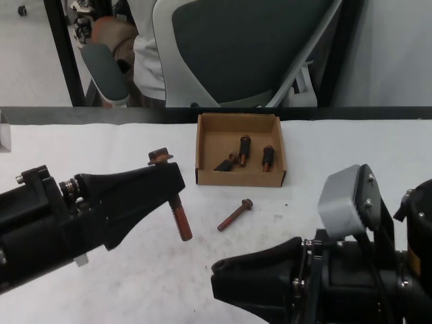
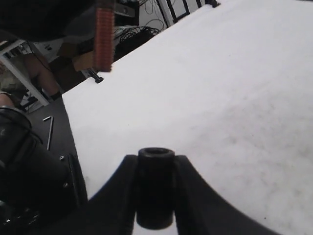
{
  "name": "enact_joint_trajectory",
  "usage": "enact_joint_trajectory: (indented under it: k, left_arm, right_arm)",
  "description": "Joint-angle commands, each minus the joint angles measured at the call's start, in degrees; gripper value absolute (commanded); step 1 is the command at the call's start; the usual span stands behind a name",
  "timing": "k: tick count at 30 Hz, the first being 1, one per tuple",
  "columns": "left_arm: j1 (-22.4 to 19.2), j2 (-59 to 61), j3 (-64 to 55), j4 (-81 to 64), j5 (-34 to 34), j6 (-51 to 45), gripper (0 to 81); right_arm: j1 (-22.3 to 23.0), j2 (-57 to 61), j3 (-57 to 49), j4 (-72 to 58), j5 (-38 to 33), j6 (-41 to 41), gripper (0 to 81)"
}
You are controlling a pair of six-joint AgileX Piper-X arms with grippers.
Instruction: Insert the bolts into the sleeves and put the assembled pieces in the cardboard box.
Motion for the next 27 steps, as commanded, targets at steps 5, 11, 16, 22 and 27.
enact_joint_trajectory:
  k: [5,11,16,22,27]
  left_arm:
    - [0.12,0.08,-0.19,-1.18,1.07,1.38,0.8]
    - [0.12,0.08,-0.19,-1.18,-0.59,1.93,0.8]
    - [0.12,0.08,-0.19,-1.18,-1.47,4.98,0.8]
    - [0.12,0.08,-0.19,-1.18,-1.47,5.51,0.8]
    - [-0.46,0.63,-0.19,-3.92,0.29,7.81,0.8]
  right_arm:
    - [-0.01,1.37,-0.22,-6.37,-0.62,-7.74,0.2]
    - [-0.01,1.37,-0.22,-9.64,-0.62,-7.71,0.2]
    - [-0.01,1.37,-0.44,-10.51,-0.80,-7.59,0.2]
    - [-0.01,1.37,-0.44,-11.81,-0.79,-7.37,0.2]
    - [-0.01,1.37,-0.44,-11.79,-0.79,-7.21,0.2]
